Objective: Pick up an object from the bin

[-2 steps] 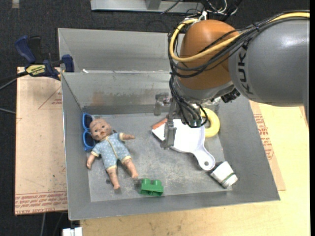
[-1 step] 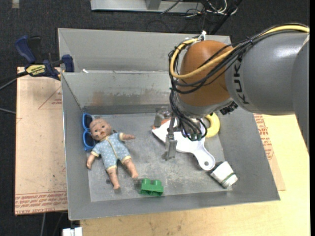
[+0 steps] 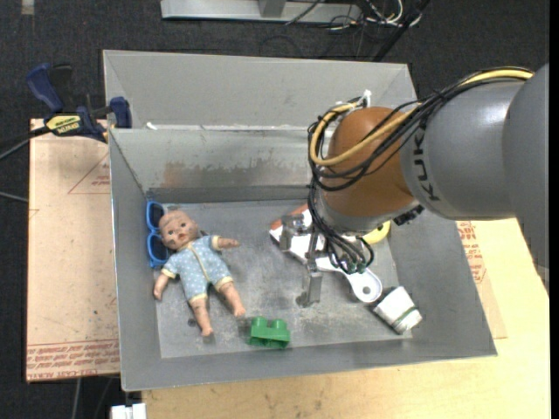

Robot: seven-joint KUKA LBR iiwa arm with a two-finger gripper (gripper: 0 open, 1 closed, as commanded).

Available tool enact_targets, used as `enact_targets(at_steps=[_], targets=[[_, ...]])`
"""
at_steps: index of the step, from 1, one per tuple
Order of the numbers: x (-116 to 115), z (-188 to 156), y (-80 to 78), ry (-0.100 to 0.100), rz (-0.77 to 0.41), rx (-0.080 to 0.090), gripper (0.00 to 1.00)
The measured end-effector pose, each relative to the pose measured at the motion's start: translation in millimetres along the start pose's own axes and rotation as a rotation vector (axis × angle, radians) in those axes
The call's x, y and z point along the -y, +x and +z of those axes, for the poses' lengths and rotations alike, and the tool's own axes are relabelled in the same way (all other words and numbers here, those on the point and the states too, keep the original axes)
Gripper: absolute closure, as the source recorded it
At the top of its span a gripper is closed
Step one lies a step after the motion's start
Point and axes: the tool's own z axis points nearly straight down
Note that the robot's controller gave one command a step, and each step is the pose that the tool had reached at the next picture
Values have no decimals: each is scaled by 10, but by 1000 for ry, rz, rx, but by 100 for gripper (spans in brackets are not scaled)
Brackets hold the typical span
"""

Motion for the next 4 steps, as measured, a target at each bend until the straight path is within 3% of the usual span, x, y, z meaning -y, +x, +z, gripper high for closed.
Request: enact_targets(at_steps=[1,2,3,4], targets=[[486,156,-650,2,-109,13,100],[486,153,-655,1,-109,15,0],[493,174,-624,1,-109,1,100],[487,153,-654,1,-110,15,0]])
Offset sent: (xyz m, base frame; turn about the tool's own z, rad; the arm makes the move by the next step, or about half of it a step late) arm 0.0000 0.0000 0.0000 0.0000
